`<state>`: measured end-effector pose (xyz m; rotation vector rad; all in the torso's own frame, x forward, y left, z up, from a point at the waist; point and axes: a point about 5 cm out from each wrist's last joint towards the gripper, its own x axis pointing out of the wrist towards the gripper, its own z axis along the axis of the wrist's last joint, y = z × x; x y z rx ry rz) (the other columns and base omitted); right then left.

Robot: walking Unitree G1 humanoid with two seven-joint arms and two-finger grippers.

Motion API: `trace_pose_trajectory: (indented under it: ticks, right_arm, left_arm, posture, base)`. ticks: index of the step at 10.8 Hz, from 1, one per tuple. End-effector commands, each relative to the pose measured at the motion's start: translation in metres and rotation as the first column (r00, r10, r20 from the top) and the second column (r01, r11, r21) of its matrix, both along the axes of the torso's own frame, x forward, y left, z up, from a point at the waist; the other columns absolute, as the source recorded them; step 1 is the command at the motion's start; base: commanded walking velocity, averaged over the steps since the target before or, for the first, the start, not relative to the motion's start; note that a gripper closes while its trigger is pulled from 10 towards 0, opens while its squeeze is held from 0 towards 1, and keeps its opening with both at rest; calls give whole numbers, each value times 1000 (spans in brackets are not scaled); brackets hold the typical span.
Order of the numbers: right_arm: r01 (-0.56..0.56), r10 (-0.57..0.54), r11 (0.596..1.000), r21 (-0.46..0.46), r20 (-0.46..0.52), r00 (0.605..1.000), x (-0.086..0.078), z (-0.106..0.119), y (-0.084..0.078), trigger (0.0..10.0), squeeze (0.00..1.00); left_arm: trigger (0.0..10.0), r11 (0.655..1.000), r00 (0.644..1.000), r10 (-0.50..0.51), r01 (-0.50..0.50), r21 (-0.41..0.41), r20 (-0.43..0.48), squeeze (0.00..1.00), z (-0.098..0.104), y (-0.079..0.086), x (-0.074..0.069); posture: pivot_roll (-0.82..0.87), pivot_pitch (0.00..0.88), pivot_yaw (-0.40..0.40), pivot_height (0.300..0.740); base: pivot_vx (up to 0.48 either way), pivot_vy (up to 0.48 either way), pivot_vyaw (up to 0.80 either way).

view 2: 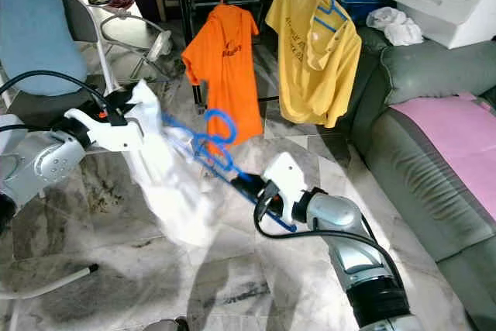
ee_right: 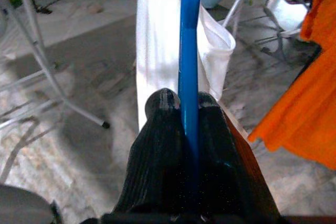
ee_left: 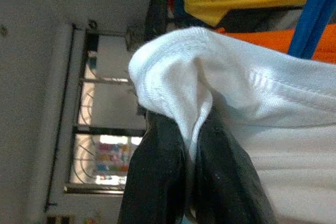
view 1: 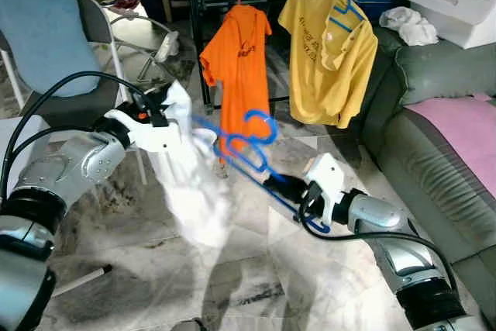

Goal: Hang hanger

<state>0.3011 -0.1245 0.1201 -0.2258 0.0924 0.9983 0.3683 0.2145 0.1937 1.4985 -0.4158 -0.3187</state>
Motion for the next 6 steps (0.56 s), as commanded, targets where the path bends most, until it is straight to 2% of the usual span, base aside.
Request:
trace_pose_trajectory:
  ticks: [1,2,5,6]
  right_arm:
    - [-33,33,999,-11,7,999,0,6,-2,10000,0]
    - [-34,34,999,-14,-3,999,0,7,-6,10000,0]
    - [-122,122,993,1,-40,992,-10,10,-1,10000,0]
    - [-126,126,992,2,-41,991,-9,14,-3,10000,0]
  left_arm:
    - [10000,999,1000,2,-2,-35,12,0,4,2,1]
    - [10000,999,1000,5,-5,-37,0,0,-1,5,-1]
    - [10000,999,1000,12,-13,-41,-25,0,-12,11,-4]
    - [10000,986,996,-13,-2,-169,-88,0,-16,9,-8]
  posture:
    - [-4,64,-11,740]
    - [-6,66,-12,740]
    - [-8,73,-9,740]
    - [-10,76,-1,740]
  base:
    - [0,0,0]
    - [0,0,0]
    - [0,0,0]
    - [0,0,0]
